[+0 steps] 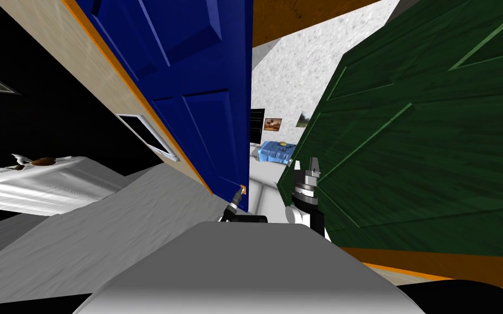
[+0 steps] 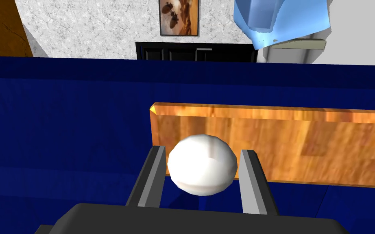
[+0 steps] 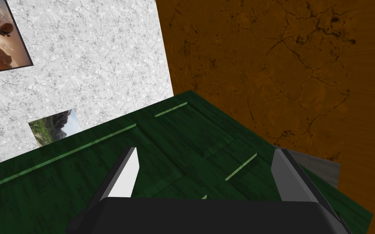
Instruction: Push the door open
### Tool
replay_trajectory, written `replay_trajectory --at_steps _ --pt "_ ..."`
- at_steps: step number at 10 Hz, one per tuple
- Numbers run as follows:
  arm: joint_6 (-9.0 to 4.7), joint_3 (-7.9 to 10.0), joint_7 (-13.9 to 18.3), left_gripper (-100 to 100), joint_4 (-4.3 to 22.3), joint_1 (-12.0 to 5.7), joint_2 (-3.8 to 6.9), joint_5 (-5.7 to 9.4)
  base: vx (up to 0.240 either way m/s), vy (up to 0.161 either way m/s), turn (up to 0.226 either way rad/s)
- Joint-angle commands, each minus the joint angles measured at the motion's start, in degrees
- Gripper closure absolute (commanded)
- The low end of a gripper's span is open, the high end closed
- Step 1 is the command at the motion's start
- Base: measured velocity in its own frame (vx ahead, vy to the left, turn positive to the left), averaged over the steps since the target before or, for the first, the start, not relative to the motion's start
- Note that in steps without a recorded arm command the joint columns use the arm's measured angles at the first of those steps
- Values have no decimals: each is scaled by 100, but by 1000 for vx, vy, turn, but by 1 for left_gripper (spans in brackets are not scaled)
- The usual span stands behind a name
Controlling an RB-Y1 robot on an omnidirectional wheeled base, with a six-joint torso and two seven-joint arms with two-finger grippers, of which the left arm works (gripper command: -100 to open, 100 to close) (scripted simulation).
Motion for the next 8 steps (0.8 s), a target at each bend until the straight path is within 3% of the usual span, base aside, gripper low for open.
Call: replay_trajectory --at_steps 1,3,8 --pt "-16 1 2 100 -10 -2 -1 1 -6 1 3" --pt "8 76 -22 100 30 -17 11 27 30 -23 16" --pt "22 314 -95 100 106 -91 23 110 154 -80 29"
